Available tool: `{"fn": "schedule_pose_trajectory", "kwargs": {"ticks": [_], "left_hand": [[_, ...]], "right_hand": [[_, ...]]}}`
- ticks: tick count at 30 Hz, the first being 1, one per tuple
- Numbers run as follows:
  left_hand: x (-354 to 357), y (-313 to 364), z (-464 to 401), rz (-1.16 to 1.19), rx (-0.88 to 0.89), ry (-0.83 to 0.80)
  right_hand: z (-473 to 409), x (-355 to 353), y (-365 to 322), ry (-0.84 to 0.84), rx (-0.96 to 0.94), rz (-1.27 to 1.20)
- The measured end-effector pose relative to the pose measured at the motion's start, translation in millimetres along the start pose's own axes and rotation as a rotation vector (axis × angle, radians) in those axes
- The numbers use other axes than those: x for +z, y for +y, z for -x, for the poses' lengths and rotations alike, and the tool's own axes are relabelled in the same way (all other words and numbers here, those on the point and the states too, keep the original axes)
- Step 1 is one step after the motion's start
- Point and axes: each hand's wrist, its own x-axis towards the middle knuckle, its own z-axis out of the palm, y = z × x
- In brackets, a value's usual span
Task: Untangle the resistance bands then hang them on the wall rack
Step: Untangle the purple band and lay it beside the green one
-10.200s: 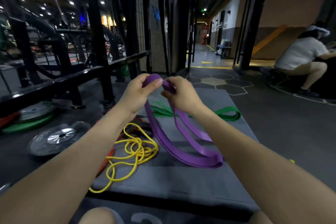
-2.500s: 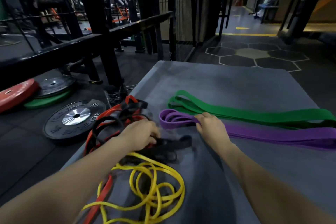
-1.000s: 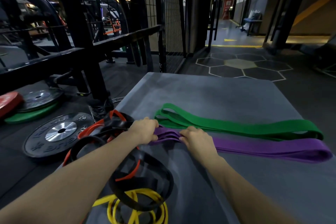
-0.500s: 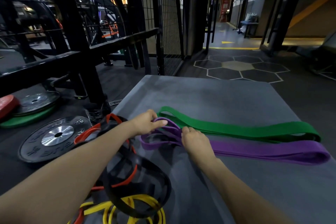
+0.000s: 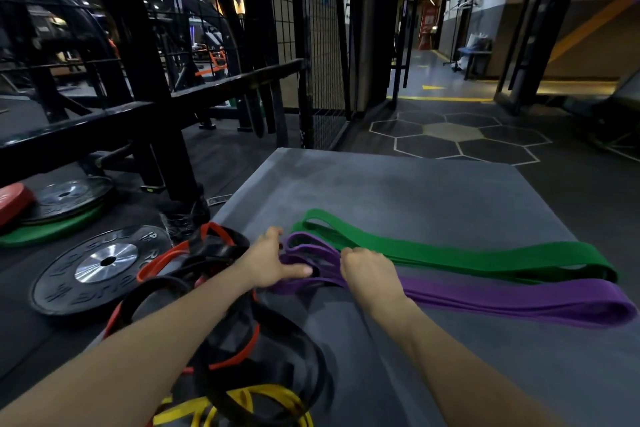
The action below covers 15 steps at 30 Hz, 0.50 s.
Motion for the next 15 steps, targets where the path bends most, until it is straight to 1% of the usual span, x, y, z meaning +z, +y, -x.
{"fn": "schedule_pose_trajectory", "kwargs": {"ticks": [2,3,6,8,10,15], "left_hand": [[0.4,0.4,6.6,-0.069,0.005,-0.003],[-0.1,2.7,9.6,-0.055,0.024,0.01],[-1.6,9.1,17.0,-0.019,0.143,0.047],[-2.3,7.4,24.5,-0.061,0.216,0.03],[-3.4,1.7,31.9,-0.133,0.236,0.023],[-1.6,-8.2,35.5,-0.27,0.299,0.19]], "right_hand": [[-1.6,-0.2,-1.0,-0.008,0.015,0.005],[-1.8,-0.1,-1.3,-0.02,0.024,0.002],[-0.8,0.2,-0.1,-0.004,0.047,-0.018],[-1.3,2.1,2.0,0.029,0.063,-0.027],[-0.9,3.1,0.1,0.03,0.044,-0.027],[7.5,8.5,1.6,0.041,-0.089,0.017]]}}
